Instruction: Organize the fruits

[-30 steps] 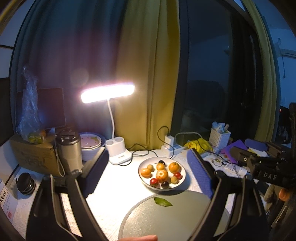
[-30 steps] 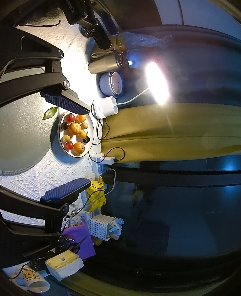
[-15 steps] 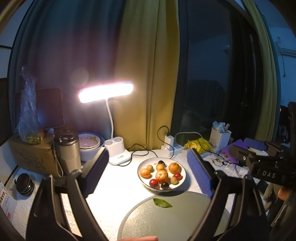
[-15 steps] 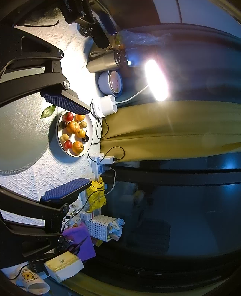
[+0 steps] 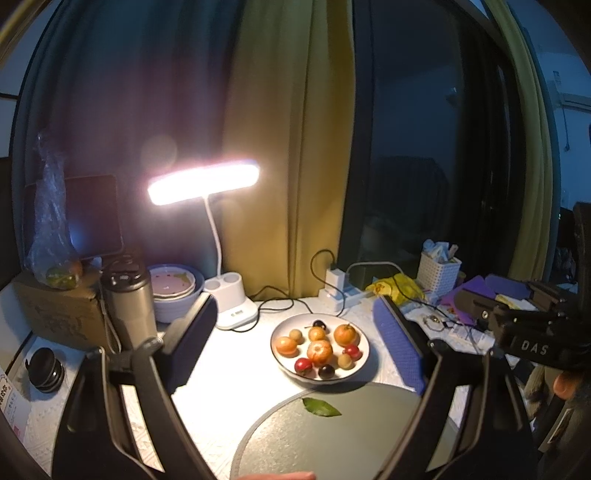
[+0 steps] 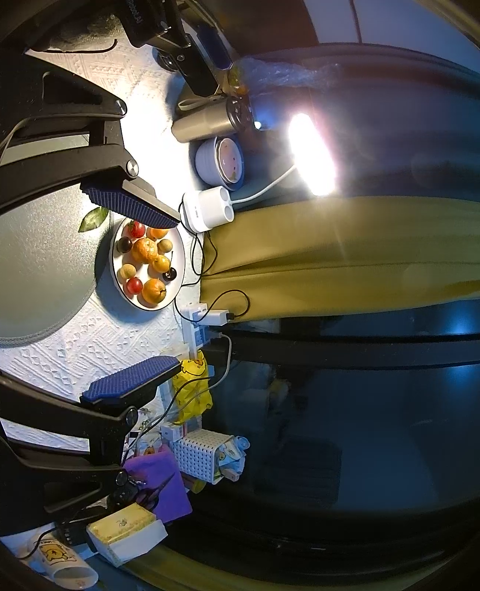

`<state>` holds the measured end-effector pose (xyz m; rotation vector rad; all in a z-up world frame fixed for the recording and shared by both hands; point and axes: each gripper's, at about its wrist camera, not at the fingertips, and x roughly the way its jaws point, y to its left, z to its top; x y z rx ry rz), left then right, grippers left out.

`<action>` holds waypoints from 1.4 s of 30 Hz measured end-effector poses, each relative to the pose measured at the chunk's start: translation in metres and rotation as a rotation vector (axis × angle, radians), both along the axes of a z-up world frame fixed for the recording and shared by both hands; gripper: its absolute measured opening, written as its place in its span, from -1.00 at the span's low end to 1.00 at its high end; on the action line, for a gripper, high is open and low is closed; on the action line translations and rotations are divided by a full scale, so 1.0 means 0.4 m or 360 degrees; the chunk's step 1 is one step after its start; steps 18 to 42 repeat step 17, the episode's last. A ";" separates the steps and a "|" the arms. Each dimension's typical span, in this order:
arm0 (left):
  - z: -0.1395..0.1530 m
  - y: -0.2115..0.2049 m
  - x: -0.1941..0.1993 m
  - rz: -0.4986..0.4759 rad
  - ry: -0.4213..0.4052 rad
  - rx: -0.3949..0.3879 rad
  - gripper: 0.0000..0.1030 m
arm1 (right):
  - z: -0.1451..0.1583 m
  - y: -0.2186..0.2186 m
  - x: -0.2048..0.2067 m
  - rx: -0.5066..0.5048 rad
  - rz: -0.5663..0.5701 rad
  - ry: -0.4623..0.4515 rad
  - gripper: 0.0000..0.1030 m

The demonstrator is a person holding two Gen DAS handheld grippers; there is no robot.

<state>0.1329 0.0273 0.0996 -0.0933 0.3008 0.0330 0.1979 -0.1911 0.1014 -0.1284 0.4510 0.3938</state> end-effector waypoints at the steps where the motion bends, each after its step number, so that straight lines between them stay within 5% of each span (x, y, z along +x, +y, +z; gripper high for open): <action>1: 0.000 -0.001 0.003 -0.0001 0.0001 0.0000 0.70 | 0.001 -0.001 0.001 0.0001 -0.0001 0.0001 0.45; 42: -0.008 -0.012 0.080 -0.0016 0.0037 0.0015 0.70 | -0.003 -0.015 0.057 0.0013 -0.0013 0.0014 0.45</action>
